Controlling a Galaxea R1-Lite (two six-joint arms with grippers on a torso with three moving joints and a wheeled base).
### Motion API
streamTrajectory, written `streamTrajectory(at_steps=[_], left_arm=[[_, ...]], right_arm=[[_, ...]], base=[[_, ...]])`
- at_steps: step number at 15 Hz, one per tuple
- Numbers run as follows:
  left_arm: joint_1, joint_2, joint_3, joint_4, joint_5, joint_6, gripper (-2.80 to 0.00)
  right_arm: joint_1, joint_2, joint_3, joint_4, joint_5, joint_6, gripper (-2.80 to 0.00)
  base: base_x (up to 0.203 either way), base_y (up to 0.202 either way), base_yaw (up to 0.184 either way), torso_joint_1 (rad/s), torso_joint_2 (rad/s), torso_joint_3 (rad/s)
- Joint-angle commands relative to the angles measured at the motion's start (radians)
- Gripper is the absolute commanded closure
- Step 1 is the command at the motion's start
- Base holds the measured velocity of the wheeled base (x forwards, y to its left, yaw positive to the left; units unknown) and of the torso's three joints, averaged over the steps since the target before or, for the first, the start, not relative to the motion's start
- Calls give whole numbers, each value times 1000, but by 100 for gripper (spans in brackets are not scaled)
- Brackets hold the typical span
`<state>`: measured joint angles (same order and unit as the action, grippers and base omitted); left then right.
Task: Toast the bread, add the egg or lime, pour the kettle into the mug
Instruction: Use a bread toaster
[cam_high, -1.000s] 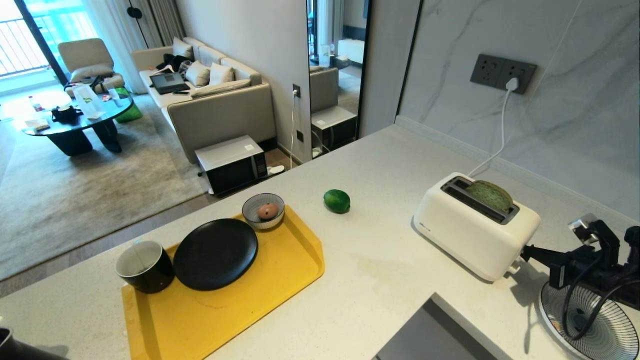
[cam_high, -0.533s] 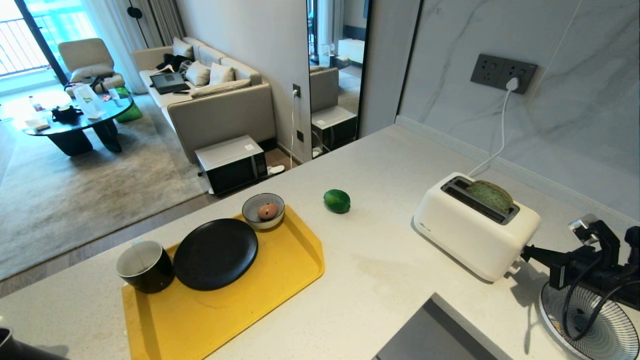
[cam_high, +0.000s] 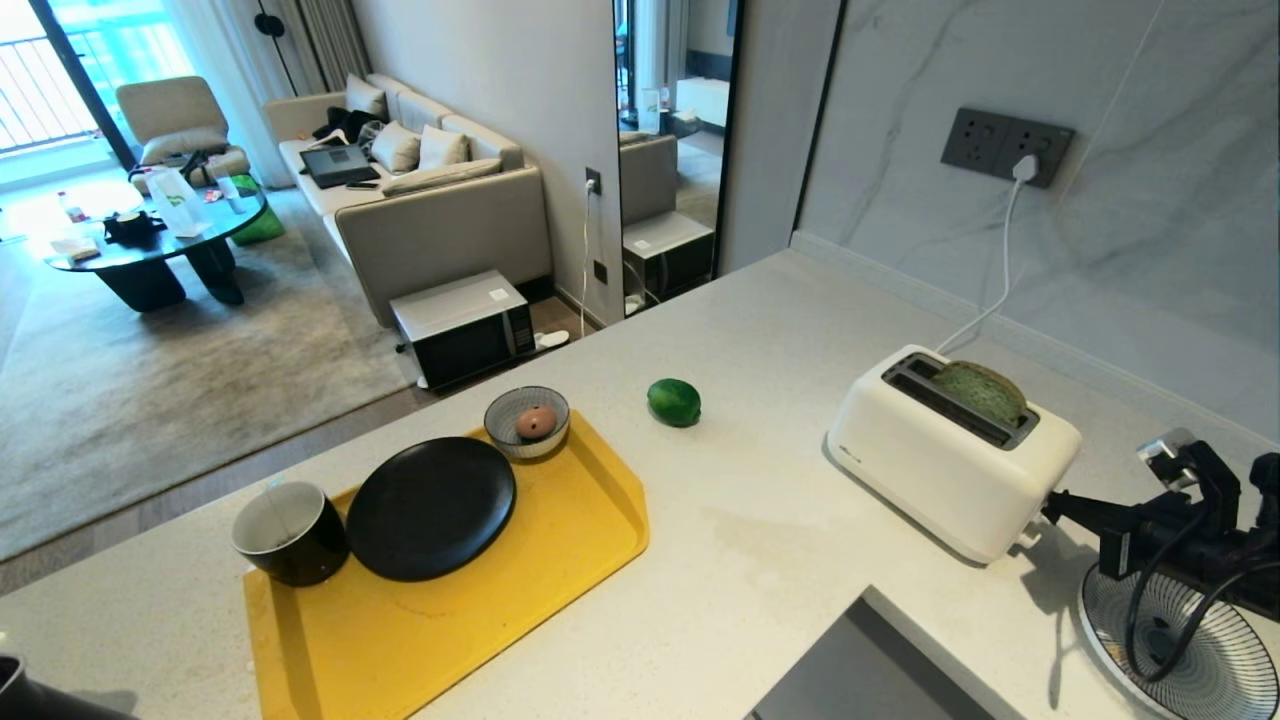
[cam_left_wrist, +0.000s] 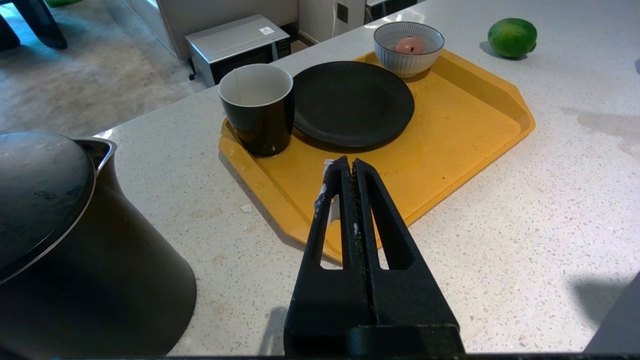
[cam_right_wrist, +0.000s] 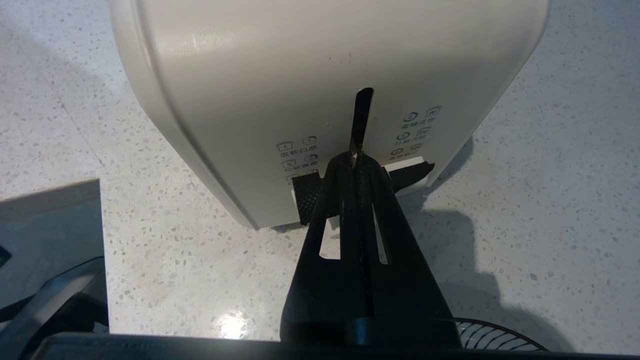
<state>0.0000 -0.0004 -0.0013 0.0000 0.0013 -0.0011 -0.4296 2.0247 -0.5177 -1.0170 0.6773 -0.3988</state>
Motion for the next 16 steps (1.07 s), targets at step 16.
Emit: streamTrajectory(at_steps=[16], left_arm=[[0,0,1,0,0,0,0]], right_arm=[[0,0,13,-8,16,-5,0]], base=[[0,0,0,0,0,0]])
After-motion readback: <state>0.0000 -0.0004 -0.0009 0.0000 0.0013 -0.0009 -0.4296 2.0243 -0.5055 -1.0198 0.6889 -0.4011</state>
